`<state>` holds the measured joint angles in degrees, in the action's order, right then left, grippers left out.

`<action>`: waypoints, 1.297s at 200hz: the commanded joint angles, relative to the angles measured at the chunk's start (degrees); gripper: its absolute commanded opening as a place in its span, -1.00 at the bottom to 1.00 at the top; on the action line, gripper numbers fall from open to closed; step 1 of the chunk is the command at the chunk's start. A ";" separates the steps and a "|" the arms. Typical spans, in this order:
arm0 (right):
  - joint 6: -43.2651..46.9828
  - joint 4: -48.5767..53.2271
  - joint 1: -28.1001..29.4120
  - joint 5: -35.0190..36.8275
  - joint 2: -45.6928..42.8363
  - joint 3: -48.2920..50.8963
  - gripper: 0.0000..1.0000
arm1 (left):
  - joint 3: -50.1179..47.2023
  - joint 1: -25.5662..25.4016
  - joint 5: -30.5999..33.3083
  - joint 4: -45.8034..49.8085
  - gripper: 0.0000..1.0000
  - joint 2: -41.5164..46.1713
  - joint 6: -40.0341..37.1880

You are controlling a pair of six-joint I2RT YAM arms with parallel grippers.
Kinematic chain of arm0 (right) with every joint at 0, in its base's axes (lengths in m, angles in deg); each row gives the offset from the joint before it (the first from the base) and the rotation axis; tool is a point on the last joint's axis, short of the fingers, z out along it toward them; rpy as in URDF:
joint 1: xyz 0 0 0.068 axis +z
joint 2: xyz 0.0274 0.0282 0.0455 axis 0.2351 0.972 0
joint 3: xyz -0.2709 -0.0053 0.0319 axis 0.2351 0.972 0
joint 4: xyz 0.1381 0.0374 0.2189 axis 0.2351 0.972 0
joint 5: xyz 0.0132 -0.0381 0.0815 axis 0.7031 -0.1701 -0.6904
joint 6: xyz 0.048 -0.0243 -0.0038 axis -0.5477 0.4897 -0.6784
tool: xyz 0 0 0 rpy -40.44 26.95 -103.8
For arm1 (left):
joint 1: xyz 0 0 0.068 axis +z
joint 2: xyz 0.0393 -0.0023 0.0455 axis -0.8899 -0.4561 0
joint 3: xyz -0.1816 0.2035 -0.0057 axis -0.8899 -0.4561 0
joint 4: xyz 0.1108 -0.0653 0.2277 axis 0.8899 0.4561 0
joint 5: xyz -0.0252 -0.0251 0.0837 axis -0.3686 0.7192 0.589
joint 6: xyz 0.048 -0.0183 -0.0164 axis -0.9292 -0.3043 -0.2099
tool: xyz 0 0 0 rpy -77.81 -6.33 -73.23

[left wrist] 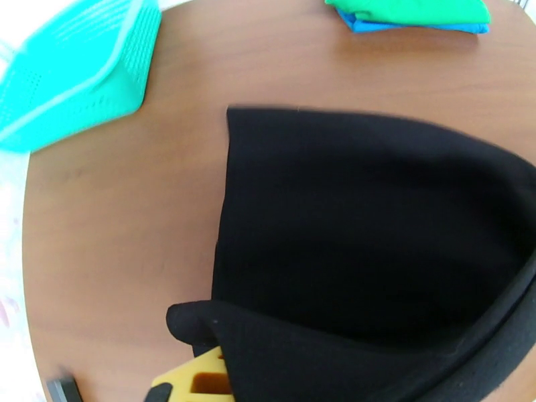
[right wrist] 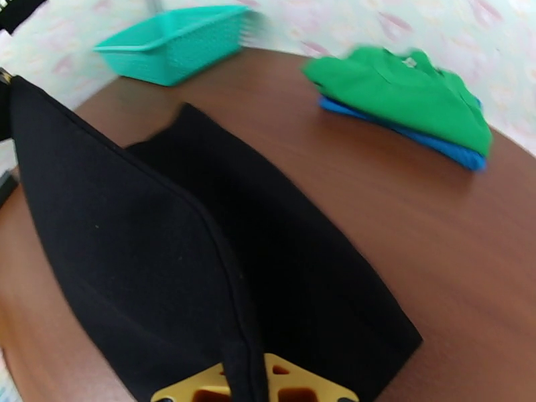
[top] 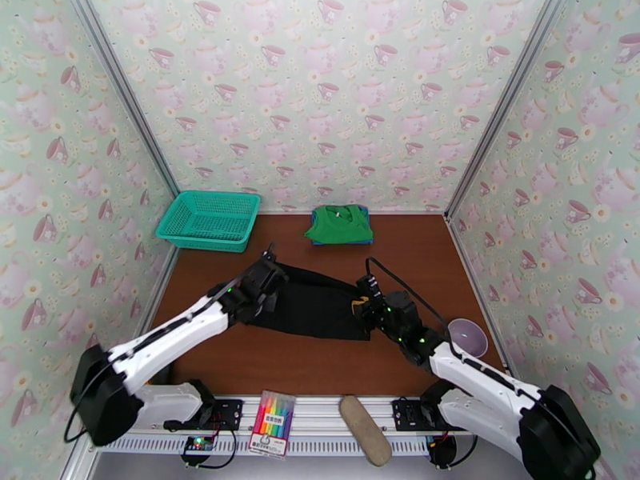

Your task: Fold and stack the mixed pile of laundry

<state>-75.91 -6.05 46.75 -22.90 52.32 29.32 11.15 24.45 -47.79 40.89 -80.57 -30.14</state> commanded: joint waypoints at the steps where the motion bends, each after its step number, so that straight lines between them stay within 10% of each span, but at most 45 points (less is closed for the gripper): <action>1: -4.17 1.85 -1.69 6.52 2.06 -4.07 -1.00 | 4.59 1.47 -2.17 -5.24 -1.00 -5.42 -6.15; 150: -16.22 2.55 -5.88 10.83 27.37 -13.27 -1.00 | 28.13 4.58 6.84 -2.13 -0.82 -38.93 -15.53; 189: -17.35 11.23 -6.23 15.30 24.24 -17.11 0.16 | 31.60 4.66 10.25 0.35 0.32 -39.39 -15.52; 259: -11.14 31.06 -7.06 12.99 -2.30 -20.23 0.76 | 33.96 4.59 17.09 15.84 0.50 -29.39 -9.41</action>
<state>-89.68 16.07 40.08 -6.97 56.86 10.53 43.24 28.71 -33.45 48.02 -116.00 -43.91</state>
